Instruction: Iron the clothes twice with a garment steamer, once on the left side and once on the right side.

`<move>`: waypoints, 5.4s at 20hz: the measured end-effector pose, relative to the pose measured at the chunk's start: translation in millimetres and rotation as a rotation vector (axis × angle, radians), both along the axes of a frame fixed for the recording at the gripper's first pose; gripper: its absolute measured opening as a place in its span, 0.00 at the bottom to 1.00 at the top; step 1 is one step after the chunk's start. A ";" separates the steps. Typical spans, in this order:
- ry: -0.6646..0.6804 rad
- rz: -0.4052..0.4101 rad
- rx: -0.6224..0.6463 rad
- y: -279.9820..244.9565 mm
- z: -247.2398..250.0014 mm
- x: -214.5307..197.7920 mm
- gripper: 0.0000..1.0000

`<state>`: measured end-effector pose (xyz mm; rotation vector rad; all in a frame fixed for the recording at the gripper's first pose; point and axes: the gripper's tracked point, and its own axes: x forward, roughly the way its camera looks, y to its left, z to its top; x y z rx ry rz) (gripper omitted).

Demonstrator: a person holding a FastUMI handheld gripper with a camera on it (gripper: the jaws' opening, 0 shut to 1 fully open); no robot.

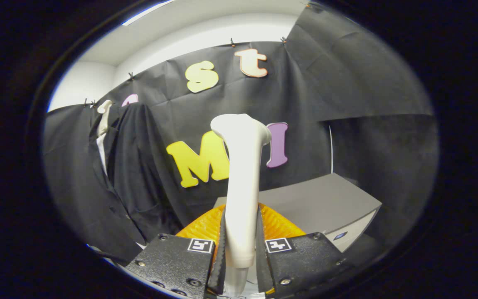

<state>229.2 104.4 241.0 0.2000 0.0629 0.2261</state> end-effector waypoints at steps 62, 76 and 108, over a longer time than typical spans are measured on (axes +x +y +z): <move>0.105 0.189 -0.392 307.7 -123.3 -75.6 0.33; 0.218 0.209 -0.426 298.3 -191.5 -81.6 0.33; 0.140 0.209 -0.314 282.0 -126.1 -139.3 0.33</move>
